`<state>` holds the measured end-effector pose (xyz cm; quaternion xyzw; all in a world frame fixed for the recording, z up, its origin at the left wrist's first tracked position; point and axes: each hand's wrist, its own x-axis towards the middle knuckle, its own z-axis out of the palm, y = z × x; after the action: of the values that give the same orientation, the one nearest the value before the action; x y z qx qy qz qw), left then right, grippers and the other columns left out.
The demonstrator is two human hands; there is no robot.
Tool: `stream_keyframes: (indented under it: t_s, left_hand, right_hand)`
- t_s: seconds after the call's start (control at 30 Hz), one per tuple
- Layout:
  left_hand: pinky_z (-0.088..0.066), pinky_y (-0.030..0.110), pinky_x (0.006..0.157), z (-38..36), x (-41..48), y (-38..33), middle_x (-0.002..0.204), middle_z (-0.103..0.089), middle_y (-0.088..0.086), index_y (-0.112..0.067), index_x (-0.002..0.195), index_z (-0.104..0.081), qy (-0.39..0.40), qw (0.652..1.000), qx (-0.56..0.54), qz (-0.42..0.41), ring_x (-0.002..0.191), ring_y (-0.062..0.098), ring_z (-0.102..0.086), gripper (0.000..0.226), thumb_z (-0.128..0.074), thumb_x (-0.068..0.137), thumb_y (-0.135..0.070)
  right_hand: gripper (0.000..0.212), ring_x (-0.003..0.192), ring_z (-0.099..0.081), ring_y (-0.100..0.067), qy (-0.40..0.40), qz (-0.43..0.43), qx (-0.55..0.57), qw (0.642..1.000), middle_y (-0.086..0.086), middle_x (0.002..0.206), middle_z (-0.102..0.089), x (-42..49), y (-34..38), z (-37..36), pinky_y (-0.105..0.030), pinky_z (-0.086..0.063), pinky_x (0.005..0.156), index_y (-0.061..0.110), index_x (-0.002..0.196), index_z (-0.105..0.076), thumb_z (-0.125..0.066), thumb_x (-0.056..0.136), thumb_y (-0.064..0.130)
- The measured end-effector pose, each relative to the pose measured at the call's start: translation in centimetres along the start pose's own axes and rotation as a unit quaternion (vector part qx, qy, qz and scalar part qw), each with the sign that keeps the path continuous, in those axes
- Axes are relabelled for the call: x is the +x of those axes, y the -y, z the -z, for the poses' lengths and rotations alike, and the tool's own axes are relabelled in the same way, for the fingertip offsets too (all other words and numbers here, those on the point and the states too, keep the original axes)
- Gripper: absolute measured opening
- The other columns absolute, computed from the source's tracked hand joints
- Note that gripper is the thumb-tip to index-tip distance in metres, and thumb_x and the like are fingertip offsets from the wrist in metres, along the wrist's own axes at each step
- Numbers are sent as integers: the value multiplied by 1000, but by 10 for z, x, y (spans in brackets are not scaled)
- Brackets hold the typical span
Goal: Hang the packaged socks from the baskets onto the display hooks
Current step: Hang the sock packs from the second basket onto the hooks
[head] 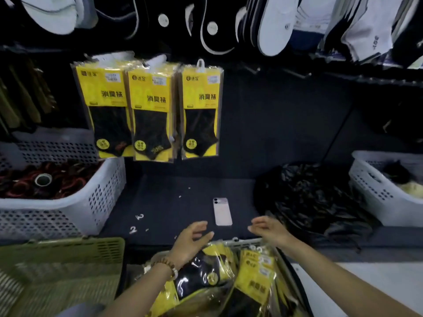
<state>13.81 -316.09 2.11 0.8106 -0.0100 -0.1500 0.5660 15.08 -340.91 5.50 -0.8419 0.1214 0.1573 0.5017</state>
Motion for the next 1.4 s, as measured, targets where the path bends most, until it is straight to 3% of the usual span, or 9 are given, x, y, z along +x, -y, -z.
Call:
stream_keyframes:
  t_s: [0.07,0.17,0.27,0.4,0.5,0.63,0.83,1.17,1.4]
  left_hand:
    - [-42,5,82,-17,-8,20,129,-57,4,-11,128,-52,23,999,21,10,112,13,-55,43,-64,88,-25]
    - [-31,-5,79,-28,-15,34,126,-53,-9,-17,134,-48,51,990,129,-22,111,2,-49,51,-61,89,-37]
    - [-25,2,92,-31,-15,39,140,-43,-7,-20,140,-42,76,976,199,-51,126,6,-41,57,-56,90,-44]
    - [-31,10,91,-39,-16,43,138,-47,-1,-19,139,-42,104,968,226,-36,123,11,-44,54,-54,92,-43]
    - [-33,13,91,-42,-17,46,131,-49,-2,-20,137,-44,106,964,240,-37,119,11,-45,51,-53,93,-43]
    - [-31,13,91,-40,-16,52,132,-46,-9,-26,138,-42,106,966,233,-23,122,7,-42,50,-49,93,-47]
    - [-32,14,91,-40,-10,50,134,-50,-9,-26,135,-46,97,979,177,-17,115,0,-43,48,-47,93,-49]
    - [-49,11,78,-41,-13,0,115,-67,-12,-35,116,-54,86,988,-132,2,106,4,-62,46,-59,73,-52]
    - [-54,19,66,-6,-15,-59,104,-73,0,-19,116,-59,55,966,-246,-56,89,13,-71,39,-61,80,-33]
  right_hand:
    - [15,86,-58,-17,-1,-49,-20,999,-2,87,-56,-7,-32,7,-23,-41,73,15,90,-58,-70,85,23]
    - [44,56,-39,-13,-22,-113,-13,993,1,58,-36,-11,-75,14,-20,-27,51,16,58,-37,-73,82,26]
    - [32,92,-63,-18,15,-156,22,987,-7,103,-67,-16,-98,10,-18,-46,69,7,98,-66,-76,79,31]
    - [52,113,-60,-28,18,-177,60,982,-13,124,-62,-17,-109,-11,-38,-46,101,-1,122,-58,-79,76,13]
    - [60,113,-59,-30,40,-186,75,979,-13,124,-61,-13,-116,-26,-43,-45,102,2,126,-54,-81,73,10]
    - [40,90,-66,-16,14,-152,108,982,-7,112,-67,-5,-118,-34,-25,-54,78,8,111,-62,-79,74,5]
    - [28,87,-69,-18,-97,-71,207,971,-5,95,-72,-4,-84,-7,-26,-56,78,7,104,-66,-76,78,8]
    - [44,89,-72,-24,54,70,384,919,-19,109,-70,-32,-12,-11,-29,-59,72,0,117,-61,-68,78,20]
    - [35,91,-72,-20,-34,139,351,926,-6,101,-74,-41,49,-19,-25,-59,69,14,106,-69,-70,79,36]
